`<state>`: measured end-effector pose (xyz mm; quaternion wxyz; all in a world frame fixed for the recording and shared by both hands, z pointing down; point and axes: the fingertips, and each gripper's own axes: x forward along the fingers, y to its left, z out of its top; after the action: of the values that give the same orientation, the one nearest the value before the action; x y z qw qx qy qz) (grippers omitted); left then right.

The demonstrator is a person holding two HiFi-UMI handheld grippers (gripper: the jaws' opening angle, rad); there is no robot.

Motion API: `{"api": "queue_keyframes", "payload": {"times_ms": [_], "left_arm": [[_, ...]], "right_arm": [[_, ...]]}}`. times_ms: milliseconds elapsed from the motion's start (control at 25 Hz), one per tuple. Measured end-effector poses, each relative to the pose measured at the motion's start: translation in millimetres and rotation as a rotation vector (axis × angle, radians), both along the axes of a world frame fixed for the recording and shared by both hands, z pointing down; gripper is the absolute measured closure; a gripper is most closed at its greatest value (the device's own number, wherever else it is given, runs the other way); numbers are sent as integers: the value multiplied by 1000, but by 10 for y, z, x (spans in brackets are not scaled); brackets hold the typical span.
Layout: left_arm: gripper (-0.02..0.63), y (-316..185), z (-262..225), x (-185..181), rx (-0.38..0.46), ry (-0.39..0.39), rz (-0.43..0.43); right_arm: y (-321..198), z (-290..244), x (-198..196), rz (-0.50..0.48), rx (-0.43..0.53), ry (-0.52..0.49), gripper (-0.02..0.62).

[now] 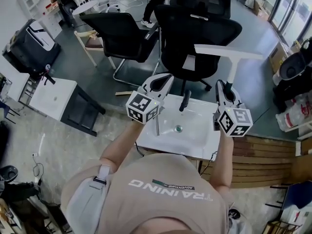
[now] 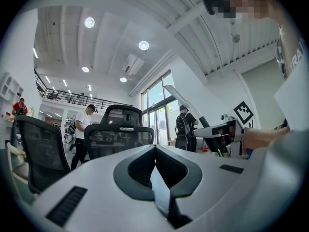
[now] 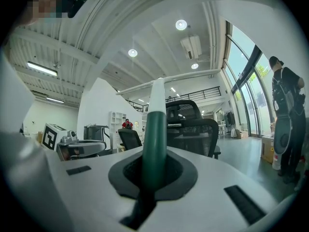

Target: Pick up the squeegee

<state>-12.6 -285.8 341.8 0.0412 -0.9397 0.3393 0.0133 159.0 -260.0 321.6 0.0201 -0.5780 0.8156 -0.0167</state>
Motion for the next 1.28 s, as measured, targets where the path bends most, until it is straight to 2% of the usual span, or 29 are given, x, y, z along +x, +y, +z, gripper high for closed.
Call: {"api": "queue_keyframes", "payload": {"times_ms": [960,1280], "left_arm": [[594,-70,-213,47,24,17,7],[594,-155,-199,-80,26,19,-34]], "right_arm": [[-75,-109,16,-9,7,3,566],[-122,-109,-3,-11,-2,11,566]]}}
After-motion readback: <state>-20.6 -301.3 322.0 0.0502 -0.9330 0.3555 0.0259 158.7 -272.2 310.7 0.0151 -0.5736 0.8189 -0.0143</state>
